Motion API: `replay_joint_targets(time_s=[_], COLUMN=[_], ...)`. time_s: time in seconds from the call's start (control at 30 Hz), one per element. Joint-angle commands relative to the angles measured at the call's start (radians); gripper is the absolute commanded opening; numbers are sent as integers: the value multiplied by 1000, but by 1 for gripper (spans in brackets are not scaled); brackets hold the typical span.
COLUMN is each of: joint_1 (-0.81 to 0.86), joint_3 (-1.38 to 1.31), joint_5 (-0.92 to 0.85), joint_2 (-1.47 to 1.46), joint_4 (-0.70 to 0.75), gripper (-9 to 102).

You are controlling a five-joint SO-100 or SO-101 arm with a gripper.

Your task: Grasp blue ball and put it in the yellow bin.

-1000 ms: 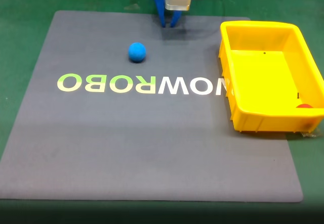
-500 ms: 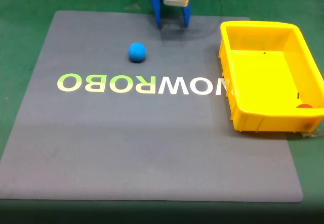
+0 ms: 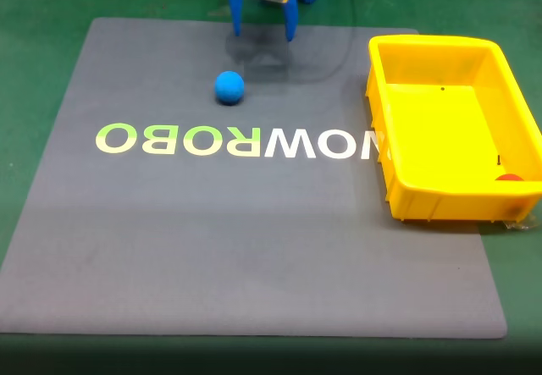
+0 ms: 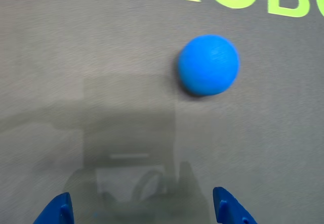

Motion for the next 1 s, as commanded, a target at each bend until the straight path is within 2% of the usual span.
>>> replay_joint_targets(time_s=[0.0, 0.97], joint_1=[43, 107], joint_3=[-106, -545], joint_5=[-8, 18], joint_2=[-110, -798], joint_4=[-86, -225], gripper=[32, 32])
